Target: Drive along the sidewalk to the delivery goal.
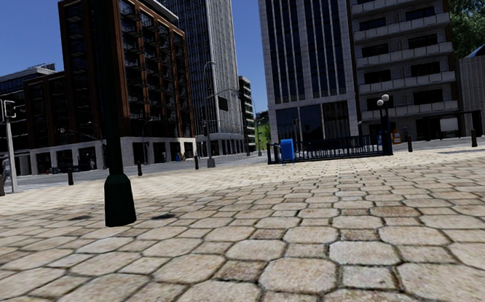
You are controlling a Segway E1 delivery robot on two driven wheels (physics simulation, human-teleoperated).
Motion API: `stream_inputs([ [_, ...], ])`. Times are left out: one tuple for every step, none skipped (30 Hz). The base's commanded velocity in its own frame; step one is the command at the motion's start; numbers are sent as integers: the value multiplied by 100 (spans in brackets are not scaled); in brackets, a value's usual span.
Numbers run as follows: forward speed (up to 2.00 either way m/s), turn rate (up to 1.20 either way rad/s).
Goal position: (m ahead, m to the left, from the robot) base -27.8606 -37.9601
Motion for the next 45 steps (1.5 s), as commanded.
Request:
stream_inputs([
  [0, 0],
  [0, 0],
  [0, 0],
  [0, 0],
  [0, 0],
  [0, 0],
  [0, 0],
  [0, 0],
  [0, 0],
  [0, 0],
  [0, 0],
  [0, 0],
  [0, 0],
  [0, 0],
  [0, 0],
  [0, 0],
  [0, 0],
  [0, 0],
  [0, 0],
  [0, 0],
  [0, 0],
  [0, 0],
  [0, 0],
  [0, 0],
  [0, 0],
  [0, 0],
  [0, 0],
  [0, 0],
  [0, 0],
  [0, 0],
  [197, 0],
  [197, 0],
  [197, 0],
  [197, 0],
  [197, 0],
  [197, 0],
  [197, 0],
  [197, 0],
  [197, -12],
  [197, -12],
  [197, -29],
  [197, -34],
  [197, -35],
  [197, -36],
  [197, -36],
])
